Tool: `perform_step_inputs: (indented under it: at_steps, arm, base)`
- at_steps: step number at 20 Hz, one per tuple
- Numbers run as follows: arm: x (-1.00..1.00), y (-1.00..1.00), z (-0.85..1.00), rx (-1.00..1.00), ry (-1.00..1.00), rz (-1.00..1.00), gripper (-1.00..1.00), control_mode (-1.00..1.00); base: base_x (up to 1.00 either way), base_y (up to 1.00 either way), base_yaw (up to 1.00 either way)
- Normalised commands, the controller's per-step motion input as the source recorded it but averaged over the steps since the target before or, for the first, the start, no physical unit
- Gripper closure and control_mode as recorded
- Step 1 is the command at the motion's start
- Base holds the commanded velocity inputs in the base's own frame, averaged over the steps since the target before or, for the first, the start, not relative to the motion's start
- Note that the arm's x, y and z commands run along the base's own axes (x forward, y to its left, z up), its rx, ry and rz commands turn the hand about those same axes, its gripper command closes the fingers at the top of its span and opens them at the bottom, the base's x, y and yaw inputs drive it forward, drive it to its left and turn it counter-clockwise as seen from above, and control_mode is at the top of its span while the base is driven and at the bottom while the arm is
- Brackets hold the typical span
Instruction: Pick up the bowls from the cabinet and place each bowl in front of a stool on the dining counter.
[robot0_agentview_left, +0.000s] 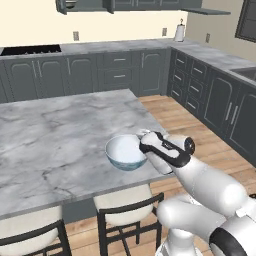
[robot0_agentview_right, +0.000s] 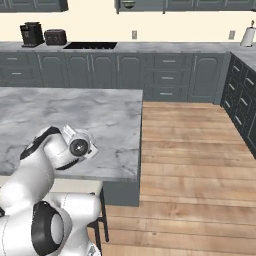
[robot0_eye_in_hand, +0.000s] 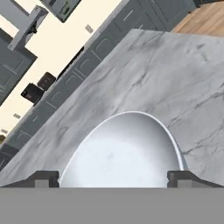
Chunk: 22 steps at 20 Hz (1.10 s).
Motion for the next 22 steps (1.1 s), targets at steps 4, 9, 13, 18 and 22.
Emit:
perform_step_inputs:
  at_steps: [4, 9, 13, 18, 22]
  arm:
    - [-0.23, -0.53, 1.0, -0.04, 0.26, 0.02, -1.0, -1.0]
    - [-0.51, -0.45, 1.0, -0.11, 0.51, 0.01, -1.0, -1.0]
    - [-0.74, -0.29, 1.0, -0.19, 0.56, 0.07, -1.0, -1.0]
    - [-0.97, -0.27, 0.81, -0.19, 0.31, 0.2, -1.0, -1.0]
    - [-1.0, -0.21, -0.05, -0.04, 0.0, 0.17, -1.0, -1.0]
  base:
    - [0.0, 0.0, 0.0]
    - [0.0, 0.0, 0.0]
    - [0.0, 0.0, 0.0]
    - [0.0, 0.0, 0.0]
    - [0.0, 0.0, 0.0]
